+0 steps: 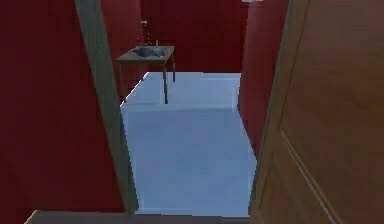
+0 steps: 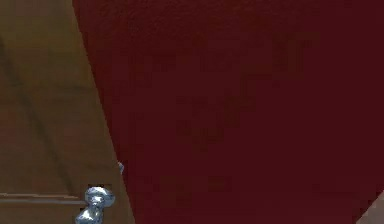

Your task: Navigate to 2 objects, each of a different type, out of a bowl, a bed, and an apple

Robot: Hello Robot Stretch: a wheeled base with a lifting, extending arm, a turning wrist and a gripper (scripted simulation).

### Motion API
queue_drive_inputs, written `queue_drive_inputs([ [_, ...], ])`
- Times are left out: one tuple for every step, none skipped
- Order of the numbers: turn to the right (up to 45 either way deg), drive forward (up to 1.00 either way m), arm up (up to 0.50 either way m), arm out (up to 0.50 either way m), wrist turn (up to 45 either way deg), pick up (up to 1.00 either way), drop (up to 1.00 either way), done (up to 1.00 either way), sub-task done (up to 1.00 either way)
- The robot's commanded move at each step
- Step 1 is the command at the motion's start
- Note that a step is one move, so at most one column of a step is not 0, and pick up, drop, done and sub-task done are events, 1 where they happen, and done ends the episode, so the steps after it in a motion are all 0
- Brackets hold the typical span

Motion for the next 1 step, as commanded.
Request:
queue_drive_inputs([
  [0.0, 1.0, 0.0, 0.0, 0.0, 0.0, 0.0, 0.0, 0.0],
])
